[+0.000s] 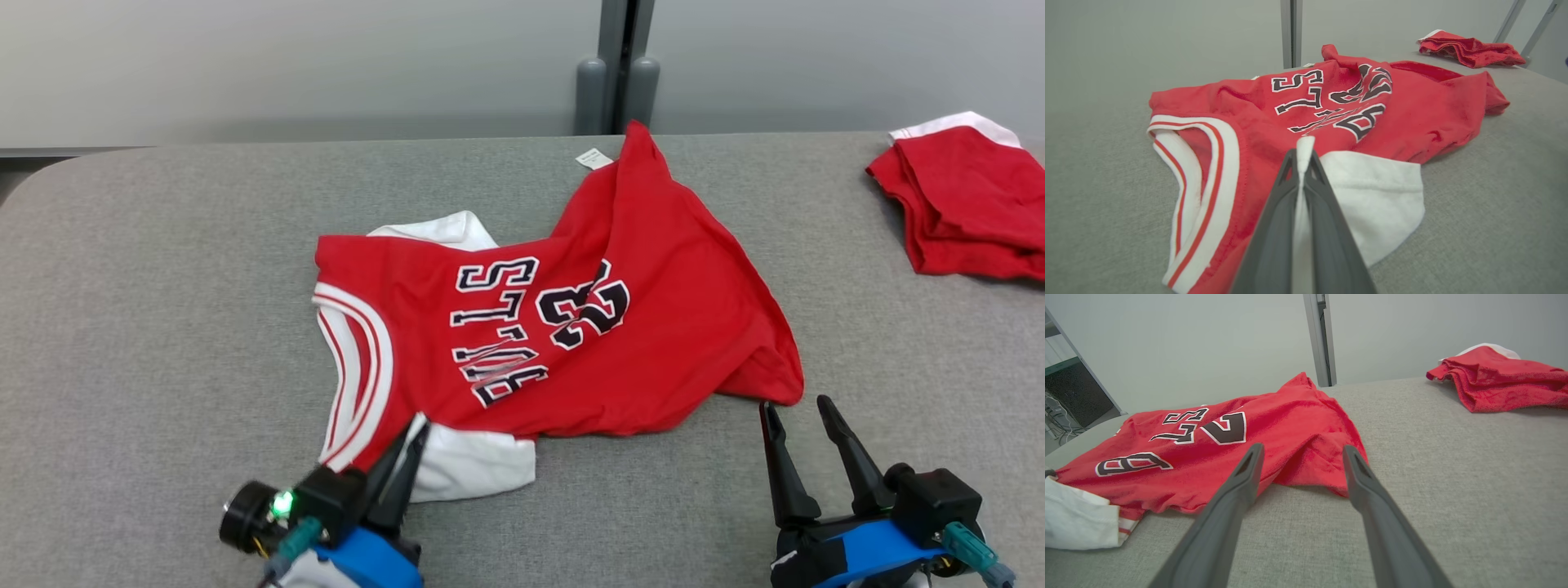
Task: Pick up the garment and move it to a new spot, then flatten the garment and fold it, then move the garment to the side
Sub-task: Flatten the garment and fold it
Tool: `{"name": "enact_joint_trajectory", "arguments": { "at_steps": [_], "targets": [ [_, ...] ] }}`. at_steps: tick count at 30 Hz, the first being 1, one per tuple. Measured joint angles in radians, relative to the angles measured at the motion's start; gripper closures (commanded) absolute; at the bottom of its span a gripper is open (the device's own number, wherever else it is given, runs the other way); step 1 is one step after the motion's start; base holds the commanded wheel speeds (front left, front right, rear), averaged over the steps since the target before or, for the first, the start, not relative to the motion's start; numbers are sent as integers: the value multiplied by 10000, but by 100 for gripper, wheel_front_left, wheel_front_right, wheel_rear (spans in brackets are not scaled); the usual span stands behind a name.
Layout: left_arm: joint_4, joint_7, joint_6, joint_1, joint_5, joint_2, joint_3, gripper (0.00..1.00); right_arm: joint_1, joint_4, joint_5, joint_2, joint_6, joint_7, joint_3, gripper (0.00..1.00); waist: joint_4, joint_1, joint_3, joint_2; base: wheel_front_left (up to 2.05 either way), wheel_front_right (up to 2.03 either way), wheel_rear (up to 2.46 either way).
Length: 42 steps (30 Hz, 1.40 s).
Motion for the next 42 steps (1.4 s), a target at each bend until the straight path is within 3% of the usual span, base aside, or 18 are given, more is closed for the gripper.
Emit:
{"name": "enact_joint_trajectory", "arguments": {
  "at_steps": [8,9,10,11,16,24,32,42],
  "targets": [
    [-761,-2,0,1580,313,-48,-502,100,76,67,0,2,0,2,-46,0,372,-1,-146,0,0,0,0],
    [-767,-2,0,1675,313,-54,-596,73,82,81,-2,2,0,2,-46,0,401,0,-161,0,0,0,0],
    [-773,-2,0,1742,305,-58,-662,9,90,94,-2,0,0,2,-58,0,426,0,-177,0,0,0,0],
    [-790,-2,0,1782,305,-56,-704,0,106,111,-4,0,2,2,-56,0,447,0,-196,0,0,0,0],
    [-1404,0,0,1813,297,-125,-529,0,149,178,-36,0,0,2,-73,0,512,0,-279,0,0,0,0],
    [-2288,-2,21,1764,420,-301,1099,0,146,234,-38,0,2,2,-44,0,358,0,-302,0,0,0,0],
    [-1133,-2,130,1574,598,-420,2207,0,151,297,2,0,0,2,-59,0,35,0,-293,0,0,0,0],
    [424,-2,81,1619,604,-464,2422,0,215,334,42,0,0,2,-75,0,-60,-1,-213,1,0,0,0]
  ]
}}
